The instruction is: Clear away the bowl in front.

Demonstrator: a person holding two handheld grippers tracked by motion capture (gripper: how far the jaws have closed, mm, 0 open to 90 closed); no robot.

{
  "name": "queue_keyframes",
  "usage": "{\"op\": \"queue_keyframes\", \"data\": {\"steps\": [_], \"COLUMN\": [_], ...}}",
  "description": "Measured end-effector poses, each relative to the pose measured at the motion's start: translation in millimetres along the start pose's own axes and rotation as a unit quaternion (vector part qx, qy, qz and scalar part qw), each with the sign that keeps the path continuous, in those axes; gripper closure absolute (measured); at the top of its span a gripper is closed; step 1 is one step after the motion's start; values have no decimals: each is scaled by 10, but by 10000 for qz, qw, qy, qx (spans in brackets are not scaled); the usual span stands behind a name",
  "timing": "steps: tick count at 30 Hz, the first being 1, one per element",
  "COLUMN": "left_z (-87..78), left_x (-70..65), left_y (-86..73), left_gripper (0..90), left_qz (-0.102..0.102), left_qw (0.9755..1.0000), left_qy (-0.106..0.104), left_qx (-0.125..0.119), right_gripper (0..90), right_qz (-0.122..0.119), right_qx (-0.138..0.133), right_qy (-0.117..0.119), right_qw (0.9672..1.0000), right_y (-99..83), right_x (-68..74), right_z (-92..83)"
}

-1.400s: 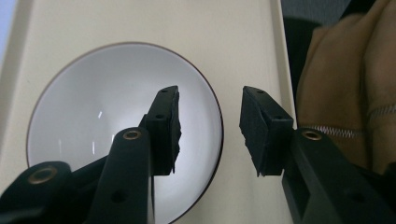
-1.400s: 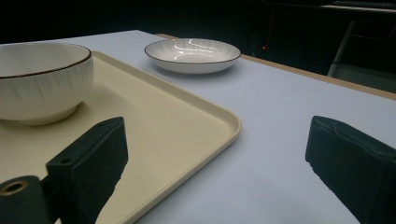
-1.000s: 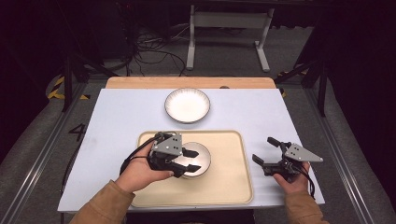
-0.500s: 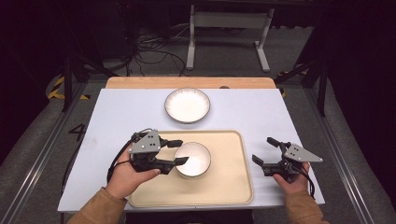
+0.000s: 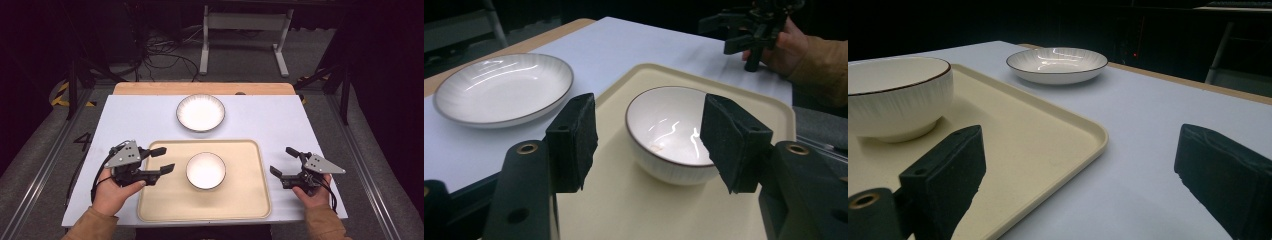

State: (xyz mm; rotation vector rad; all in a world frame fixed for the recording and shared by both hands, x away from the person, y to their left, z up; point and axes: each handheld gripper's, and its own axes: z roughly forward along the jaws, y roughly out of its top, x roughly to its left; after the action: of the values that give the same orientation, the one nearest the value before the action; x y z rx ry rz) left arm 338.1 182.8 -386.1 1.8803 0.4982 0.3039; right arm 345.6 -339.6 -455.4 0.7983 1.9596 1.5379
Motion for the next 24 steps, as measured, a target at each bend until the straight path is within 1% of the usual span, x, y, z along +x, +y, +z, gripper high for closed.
{"op": "queue_keyframes", "data": {"steps": [1, 2, 3, 4, 6, 7, 9, 10, 11, 13, 14, 15, 16, 19, 20, 21, 22, 24], "left_z": [-70, -70, -138, -138, -208, -235, -280, -308, -308, -342, -367, -367, -378, -392, -387, -380, -380, -360], "left_x": [45, 45, 91, 91, 139, 160, 195, 219, 219, 256, 290, 290, 305, 379, 390, 402, 402, 426], "left_y": [-62, -62, -128, -128, -200, -232, -298, -355, -355, -428, -485, -485, -519, -662, -702, -741, -741, -819], "left_gripper": [406, 405, 405, 405, 405, 404, 404, 403, 403, 403, 402, 399, 399, 385, 383, 382, 382, 381], "left_qz": [-54, -54, -116, -116, -181, -182, -258, -307, -307, -313, -356, -356, -411, -363, -398, -385, -385, -374], "left_qw": [9999, 9999, 9997, 9997, 9993, 9991, 9987, 9984, 9984, 9979, 9975, 9975, 9972, 9967, 9966, 9965, 9965, 9964], "left_qy": [123, 123, 225, 225, 308, 372, 423, 464, 464, 567, 595, 595, 601, 712, 712, 735, 735, 762], "left_qx": [-30, -30, -47, -47, -94, -120, -125, -104, -104, -93, -134, -134, -161, -114, -108, -97, -97, -86], "right_gripper": [68, 68, 68, 68, 67, 68, 67, 67, 67, 67, 66, 66, 66, 65, 65, 65, 65, 65], "right_qz": [-3, -3, -3, -3, -5, -6, -7, -8, -8, -6, -6, -6, -4, -1, -1, -2, -2, 1], "right_qx": [5, 7, 5, 5, 11, 13, 13, 13, 13, 11, 9, 9, 5, 3, 2, 2, 2, 0], "right_qy": [8, 9, 17, 17, 20, 18, 18, 20, 20, 19, 19, 19, 19, 11, 13, 16, 16, 19], "right_qw": [10000, 10000, 10000, 10000, 10000, 10000, 10000, 10000, 10000, 10000, 10000, 10000, 10000, 10000, 10000, 10000, 10000, 10000], "right_y": [0, 0, 0, 0, 1, 1, 1, 1, 1, 1, 1, 1, 0, 0, 0, 0, 0, 0], "right_x": [0, 1, 1, 1, 1, 1, 1, 1, 1, 1, 1, 1, 1, 0, 0, -1, -1, -1], "right_z": [0, 0, 1, 1, 2, 3, 3, 3, 3, 2, 2, 2, 2, 1, 1, 1, 1, 1]}}
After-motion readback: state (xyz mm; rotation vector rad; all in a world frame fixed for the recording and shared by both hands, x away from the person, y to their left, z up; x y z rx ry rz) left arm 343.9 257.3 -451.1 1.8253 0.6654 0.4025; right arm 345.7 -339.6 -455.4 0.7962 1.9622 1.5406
